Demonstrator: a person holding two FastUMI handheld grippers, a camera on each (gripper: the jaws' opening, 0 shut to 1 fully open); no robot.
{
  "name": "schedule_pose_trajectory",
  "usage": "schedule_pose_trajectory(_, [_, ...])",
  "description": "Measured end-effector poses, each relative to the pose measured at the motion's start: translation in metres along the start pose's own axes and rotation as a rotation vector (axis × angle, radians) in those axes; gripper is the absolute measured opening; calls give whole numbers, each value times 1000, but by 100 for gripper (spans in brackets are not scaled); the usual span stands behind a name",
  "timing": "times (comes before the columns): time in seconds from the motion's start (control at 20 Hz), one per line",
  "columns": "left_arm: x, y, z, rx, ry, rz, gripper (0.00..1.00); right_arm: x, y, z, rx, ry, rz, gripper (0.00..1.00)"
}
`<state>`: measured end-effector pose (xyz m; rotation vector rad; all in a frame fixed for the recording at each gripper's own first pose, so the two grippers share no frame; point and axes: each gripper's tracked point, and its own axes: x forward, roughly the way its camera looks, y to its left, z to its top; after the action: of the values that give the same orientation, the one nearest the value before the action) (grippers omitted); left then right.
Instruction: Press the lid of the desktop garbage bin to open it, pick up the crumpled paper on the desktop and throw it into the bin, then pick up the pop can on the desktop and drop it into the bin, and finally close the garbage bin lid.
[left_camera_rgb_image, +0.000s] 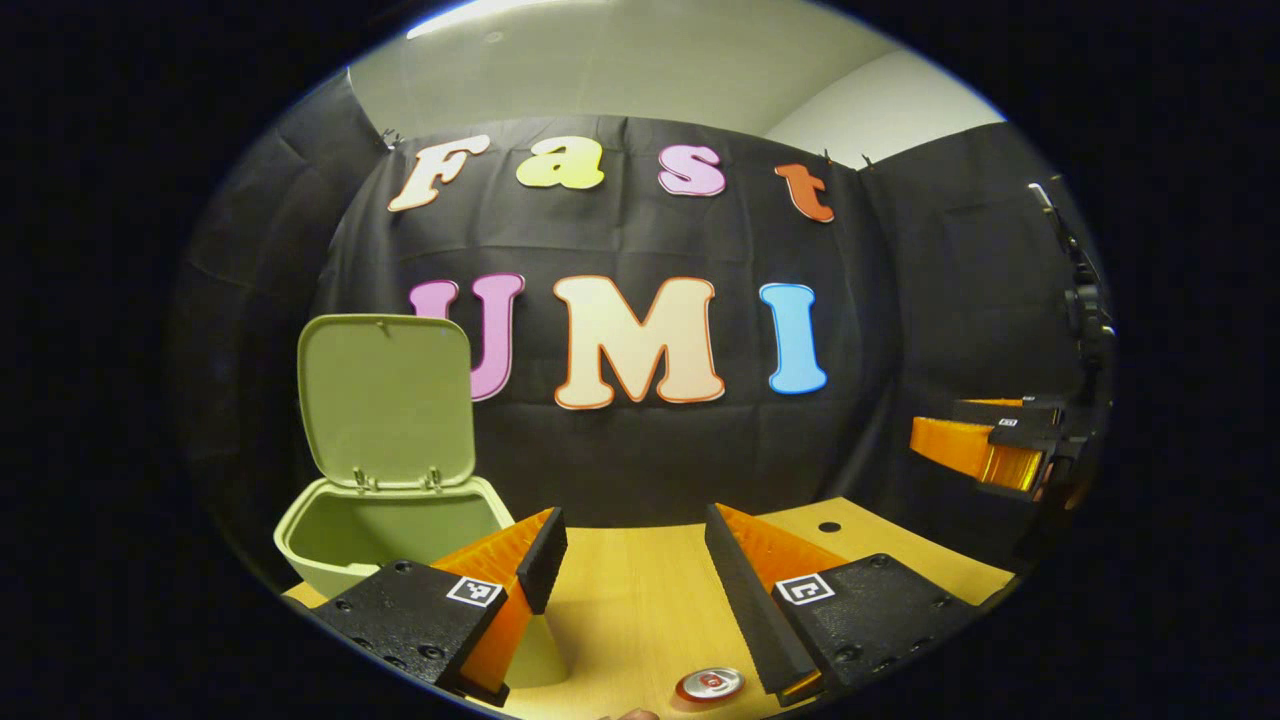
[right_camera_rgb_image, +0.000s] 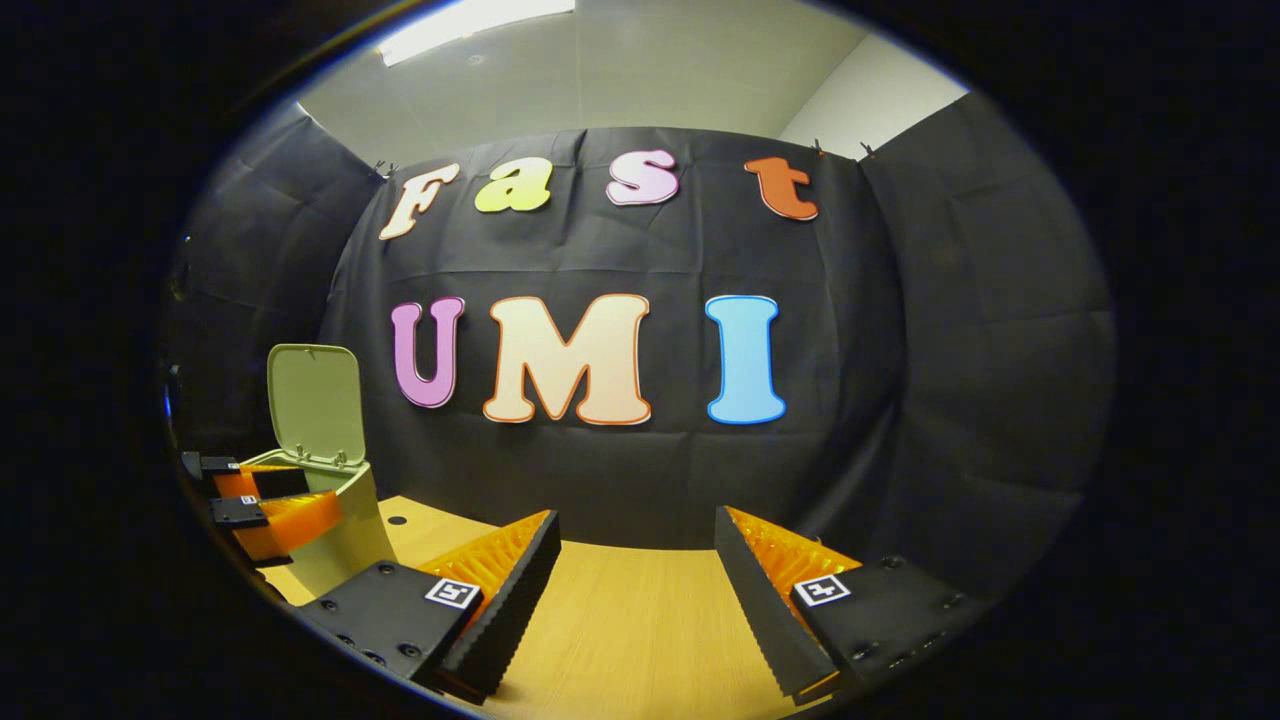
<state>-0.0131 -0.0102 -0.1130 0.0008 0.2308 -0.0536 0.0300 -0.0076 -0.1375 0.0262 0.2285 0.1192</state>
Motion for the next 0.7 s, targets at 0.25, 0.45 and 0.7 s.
schedule_pose_trajectory(0.25, [3,-25,-51,-25,120,-40,85,-7,-26,-8,-7,20,-25,97])
schedule_pose_trajectory(0.45, [1,-40,-86,-16,187,-61,86,-13,-40,-13,-18,33,-41,98])
schedule_pose_trajectory(0.7, [-4,-52,-129,-28,279,-77,86,-21,-52,-20,-28,59,-54,98])
